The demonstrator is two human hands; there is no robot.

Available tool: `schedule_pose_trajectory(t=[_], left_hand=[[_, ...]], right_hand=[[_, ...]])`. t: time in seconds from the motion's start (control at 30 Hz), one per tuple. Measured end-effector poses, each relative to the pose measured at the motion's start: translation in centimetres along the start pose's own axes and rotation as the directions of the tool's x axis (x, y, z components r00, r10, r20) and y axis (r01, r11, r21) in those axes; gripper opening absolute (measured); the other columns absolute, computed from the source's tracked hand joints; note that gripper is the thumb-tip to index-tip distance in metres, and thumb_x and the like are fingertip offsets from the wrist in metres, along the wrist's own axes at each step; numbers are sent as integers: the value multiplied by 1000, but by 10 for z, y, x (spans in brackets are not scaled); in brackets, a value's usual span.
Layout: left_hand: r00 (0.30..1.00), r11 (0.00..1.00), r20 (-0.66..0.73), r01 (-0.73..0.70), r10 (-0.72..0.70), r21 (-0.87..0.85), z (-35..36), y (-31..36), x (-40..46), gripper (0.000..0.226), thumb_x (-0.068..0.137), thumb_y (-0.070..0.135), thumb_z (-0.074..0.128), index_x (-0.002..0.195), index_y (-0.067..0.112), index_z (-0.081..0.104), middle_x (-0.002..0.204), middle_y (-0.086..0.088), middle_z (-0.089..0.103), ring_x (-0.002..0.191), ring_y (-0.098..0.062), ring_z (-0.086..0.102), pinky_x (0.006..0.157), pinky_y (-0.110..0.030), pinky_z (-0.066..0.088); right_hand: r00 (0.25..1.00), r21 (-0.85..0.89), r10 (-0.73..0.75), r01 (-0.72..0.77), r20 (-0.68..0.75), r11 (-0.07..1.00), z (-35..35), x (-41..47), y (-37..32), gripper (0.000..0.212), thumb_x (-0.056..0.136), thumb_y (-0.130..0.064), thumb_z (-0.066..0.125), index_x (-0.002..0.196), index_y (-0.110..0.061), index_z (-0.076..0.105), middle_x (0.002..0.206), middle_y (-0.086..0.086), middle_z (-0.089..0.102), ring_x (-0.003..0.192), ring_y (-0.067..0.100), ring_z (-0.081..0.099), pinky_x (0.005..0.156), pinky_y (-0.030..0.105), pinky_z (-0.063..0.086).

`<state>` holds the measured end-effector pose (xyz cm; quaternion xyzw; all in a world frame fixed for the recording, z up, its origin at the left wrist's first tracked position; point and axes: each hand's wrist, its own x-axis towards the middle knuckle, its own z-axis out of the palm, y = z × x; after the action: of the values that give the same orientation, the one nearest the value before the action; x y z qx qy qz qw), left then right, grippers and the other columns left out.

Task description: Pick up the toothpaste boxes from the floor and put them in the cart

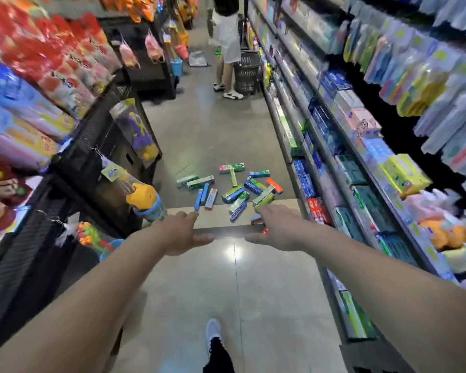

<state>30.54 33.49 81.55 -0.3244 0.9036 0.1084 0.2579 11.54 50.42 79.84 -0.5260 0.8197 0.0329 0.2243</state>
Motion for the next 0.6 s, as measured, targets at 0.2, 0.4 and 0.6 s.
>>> schedule_pose_trajectory(t=[0.2, 0.4, 0.6], left_hand=[[999, 998, 7, -39, 39, -51, -54, -74, 57, 87, 89, 72, 41, 156, 20, 20, 153, -10, 36, 135, -30, 42, 104, -40, 40], [999, 996, 32, -35, 38, -83, -83, -126, 128, 92, 88, 73, 43, 157, 19, 15, 157, -11, 31, 139, -32, 38, 110, -45, 36], [996, 997, 77, -38, 43, -71, -108, -141, 205, 92, 88, 74, 41, 157, 20, 14, 160, -8, 25, 144, -31, 29, 113, -45, 33]], right_hand=[[999, 6, 37, -37, 30, 999, -43, 94, -39, 95, 82, -80, 41, 153, -19, 23, 153, 5, 35, 140, 27, 30, 109, 48, 32], [998, 1, 35, -35, 50, 999, -61, 176, -52, 96, 82, -81, 39, 154, -20, 20, 158, 6, 27, 144, 29, 24, 115, 50, 26], [995, -24, 22, -20, 100, 1000, -75, 256, -30, 94, 83, -82, 36, 152, -20, 25, 157, 5, 29, 143, 28, 27, 113, 48, 27]])
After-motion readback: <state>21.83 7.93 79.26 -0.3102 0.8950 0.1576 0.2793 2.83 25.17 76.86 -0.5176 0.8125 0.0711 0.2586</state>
